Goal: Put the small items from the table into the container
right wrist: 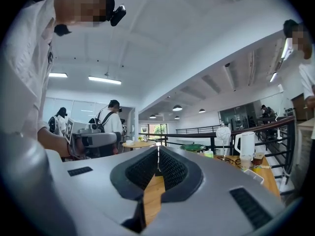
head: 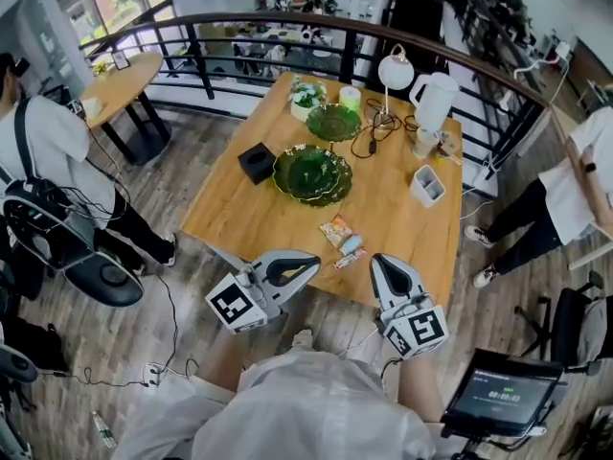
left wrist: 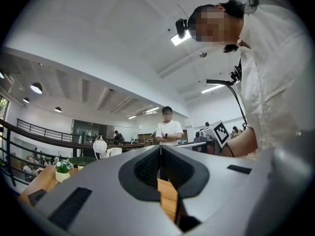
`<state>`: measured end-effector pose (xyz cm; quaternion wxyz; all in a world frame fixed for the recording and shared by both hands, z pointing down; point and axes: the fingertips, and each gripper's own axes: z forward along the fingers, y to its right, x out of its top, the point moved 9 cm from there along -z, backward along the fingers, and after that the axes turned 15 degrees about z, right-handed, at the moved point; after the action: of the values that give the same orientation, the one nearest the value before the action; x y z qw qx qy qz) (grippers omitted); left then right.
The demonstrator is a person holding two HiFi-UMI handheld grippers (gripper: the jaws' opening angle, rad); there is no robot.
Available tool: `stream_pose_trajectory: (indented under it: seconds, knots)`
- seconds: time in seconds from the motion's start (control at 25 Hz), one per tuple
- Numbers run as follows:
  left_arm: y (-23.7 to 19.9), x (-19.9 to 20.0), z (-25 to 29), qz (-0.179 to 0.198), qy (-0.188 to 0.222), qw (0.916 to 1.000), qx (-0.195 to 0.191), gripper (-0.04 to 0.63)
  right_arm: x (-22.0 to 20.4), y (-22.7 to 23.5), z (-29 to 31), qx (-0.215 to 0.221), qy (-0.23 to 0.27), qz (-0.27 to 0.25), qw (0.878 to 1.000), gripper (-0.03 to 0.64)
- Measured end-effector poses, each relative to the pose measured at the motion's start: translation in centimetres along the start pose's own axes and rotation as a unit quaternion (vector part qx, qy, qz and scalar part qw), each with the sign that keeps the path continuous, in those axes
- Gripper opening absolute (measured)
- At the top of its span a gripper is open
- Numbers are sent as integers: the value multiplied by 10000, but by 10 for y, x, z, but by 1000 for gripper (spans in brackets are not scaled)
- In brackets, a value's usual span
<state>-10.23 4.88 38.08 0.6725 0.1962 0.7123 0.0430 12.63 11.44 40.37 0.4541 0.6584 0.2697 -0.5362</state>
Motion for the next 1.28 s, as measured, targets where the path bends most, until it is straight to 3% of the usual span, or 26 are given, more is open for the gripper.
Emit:
stream_pose_trajectory:
  seconds: [0.44,0.84,1.28]
  knots:
    - [-40,-30,15,-269,68,9986,-443,9,-2,10,28,-362,-120,-62,9993,12]
    - [-47,-42,41,-353,-6,9988,-346,9,-2,39,42,-187,-451,-161,9987,12]
    - [-54,-48,41,-395,-125,9988,-245,9,-11,46,64,171,-864,-622,9942,13]
